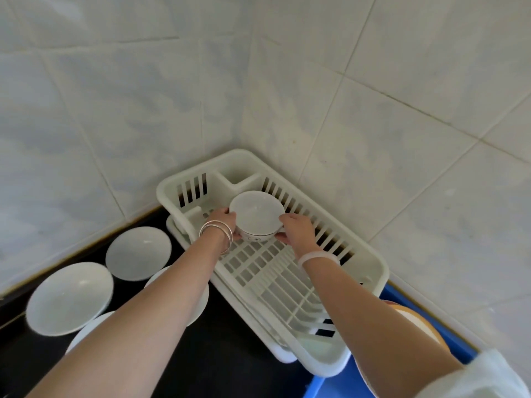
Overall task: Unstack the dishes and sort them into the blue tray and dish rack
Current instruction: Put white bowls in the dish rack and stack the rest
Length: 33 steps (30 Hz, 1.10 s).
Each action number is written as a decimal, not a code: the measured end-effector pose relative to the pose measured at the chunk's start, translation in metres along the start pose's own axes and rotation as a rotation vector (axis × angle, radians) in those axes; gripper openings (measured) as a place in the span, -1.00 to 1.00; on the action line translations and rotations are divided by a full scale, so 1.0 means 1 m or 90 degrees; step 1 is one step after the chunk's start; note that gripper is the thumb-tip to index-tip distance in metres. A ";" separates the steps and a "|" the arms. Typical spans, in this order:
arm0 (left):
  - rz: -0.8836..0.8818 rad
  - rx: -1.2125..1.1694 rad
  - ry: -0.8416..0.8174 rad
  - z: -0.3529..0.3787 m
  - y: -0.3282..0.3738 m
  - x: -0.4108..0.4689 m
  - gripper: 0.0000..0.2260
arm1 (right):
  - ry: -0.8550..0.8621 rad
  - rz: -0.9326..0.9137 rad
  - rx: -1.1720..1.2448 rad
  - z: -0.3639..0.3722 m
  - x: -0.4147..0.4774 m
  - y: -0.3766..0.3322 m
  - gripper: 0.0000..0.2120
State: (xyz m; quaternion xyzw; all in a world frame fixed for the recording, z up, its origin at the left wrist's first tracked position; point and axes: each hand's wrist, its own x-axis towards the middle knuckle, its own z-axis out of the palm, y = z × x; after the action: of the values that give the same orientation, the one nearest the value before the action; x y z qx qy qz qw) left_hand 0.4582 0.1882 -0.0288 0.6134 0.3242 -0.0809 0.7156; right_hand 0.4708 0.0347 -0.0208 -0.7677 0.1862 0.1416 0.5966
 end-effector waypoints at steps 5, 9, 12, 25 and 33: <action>0.009 -0.006 -0.007 0.003 -0.006 0.005 -0.68 | 0.005 -0.025 0.038 0.001 0.000 0.008 -0.79; 0.004 -0.020 -0.012 0.004 -0.008 0.006 -0.67 | -0.016 -0.047 0.028 0.003 -0.002 0.012 -0.85; 0.001 -0.014 -0.019 0.005 -0.009 0.005 -0.67 | -0.043 -0.070 -0.014 0.006 -0.007 0.014 -0.73; 0.105 0.160 0.026 -0.008 0.005 -0.039 -0.61 | -0.021 -0.114 -0.171 -0.006 -0.059 -0.011 -0.62; 0.242 0.261 0.038 -0.062 -0.018 -0.142 -0.73 | -0.111 -0.158 -0.082 -0.009 -0.154 -0.016 -0.79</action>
State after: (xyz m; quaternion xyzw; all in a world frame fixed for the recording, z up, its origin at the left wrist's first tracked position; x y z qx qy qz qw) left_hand 0.3163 0.2021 0.0341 0.7971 0.2008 0.0090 0.5694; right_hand 0.3409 0.0476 0.0630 -0.8060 0.0280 0.1448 0.5733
